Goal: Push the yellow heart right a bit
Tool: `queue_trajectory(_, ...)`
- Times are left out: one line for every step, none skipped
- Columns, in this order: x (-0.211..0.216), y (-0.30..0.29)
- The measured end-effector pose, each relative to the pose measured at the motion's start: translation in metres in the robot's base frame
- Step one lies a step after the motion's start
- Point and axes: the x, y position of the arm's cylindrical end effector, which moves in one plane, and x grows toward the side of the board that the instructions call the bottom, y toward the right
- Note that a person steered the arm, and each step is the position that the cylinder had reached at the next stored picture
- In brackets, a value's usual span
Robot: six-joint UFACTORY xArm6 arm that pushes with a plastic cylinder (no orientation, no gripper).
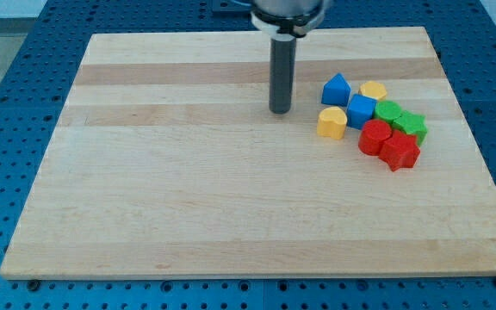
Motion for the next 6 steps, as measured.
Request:
queue_trajectory(0.021, 0.003)
queue_trajectory(0.030, 0.013)
queue_trajectory(0.031, 0.017)
queue_trajectory(0.036, 0.038)
queue_trajectory(0.036, 0.043)
queue_trajectory(0.037, 0.048)
